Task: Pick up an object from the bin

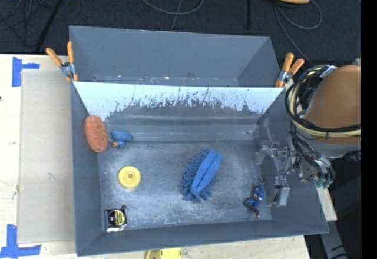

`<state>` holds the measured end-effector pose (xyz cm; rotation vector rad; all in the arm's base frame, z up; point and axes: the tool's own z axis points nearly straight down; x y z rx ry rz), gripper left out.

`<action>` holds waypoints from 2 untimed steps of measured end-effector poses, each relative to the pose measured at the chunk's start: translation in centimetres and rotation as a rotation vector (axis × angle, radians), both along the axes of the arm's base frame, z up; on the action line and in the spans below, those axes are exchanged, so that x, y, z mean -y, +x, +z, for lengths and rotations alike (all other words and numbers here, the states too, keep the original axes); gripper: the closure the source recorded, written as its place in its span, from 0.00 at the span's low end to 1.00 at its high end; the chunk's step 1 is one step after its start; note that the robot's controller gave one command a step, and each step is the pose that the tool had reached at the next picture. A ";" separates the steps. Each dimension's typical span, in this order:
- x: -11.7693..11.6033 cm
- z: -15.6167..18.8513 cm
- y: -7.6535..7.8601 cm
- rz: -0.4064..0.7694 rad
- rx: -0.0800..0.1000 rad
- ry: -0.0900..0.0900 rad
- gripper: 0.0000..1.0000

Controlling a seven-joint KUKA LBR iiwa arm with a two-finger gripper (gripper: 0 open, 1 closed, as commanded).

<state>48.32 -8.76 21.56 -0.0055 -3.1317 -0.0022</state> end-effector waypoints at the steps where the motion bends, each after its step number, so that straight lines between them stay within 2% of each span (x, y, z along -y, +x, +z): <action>1: 0.0 0.4 0.2 0.003 0.008 -0.001 0.00; 2: -3.4 -4.9 -0.2 0.032 0.015 -0.003 0.00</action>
Offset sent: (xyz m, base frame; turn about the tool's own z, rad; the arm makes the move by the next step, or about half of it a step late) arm -0.0064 0.0542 -0.0802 -0.0498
